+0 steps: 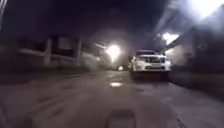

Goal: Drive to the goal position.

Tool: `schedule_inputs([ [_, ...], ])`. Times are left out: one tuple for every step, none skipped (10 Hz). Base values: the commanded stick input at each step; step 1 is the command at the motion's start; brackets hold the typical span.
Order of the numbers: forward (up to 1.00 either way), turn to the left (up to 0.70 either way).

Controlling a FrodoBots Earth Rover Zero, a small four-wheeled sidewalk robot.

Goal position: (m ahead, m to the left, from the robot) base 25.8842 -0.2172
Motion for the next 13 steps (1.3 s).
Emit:
schedule_inputs([
  [0.70,0.00],
  [0.70,0.00],
  [0.70,0.00],
  [0.70,0.00],
  [0.70,0.00],
  [0.70,0.00],
  [0.70,0.00],
  [0.70,0.00],
  [0.70,0.00],
  [0.70,0.00],
  [0.70,0.00],
  [0.70,0.00],
  [0.70,0.00],
])
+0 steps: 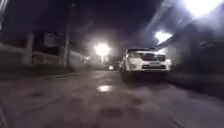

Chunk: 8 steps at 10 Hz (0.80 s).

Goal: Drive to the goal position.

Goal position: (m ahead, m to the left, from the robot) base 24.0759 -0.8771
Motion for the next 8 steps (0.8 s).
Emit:
schedule_inputs([
  [0.70,0.00],
  [0.70,0.00],
  [0.70,0.00],
  [0.70,0.00],
  [0.70,0.00],
  [0.70,0.00],
  [0.70,0.00],
  [0.70,0.00],
])
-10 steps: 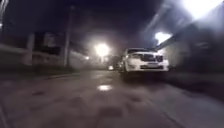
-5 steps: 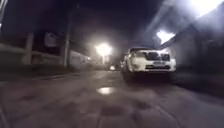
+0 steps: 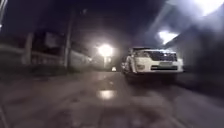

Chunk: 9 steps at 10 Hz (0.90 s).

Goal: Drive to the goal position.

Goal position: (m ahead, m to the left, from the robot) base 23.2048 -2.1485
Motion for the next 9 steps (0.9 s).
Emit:
schedule_inputs([
  [0.70,0.00],
  [0.70,0.00],
  [0.70,0.00],
  [0.70,0.00],
  [0.70,0.00],
  [0.70,0.00],
  [0.70,0.00],
  [0.70,0.00],
  [0.70,0.00],
])
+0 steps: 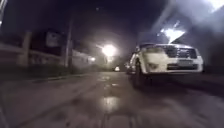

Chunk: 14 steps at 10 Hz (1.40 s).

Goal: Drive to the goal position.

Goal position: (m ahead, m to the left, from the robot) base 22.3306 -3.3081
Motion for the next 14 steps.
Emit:
schedule_inputs([
  [0.70,0.00],
  [0.70,0.00],
  [0.70,0.00],
  [0.70,0.00],
  [0.70,0.00],
  [0.70,0.00],
  [0.70,0.00],
  [0.70,0.00],
  [0.70,0.00],
  [0.70,0.00],
  [0.70,0.00],
  [0.70,0.00],
  [0.70,-0.19],
  [0.70,-0.35],
])
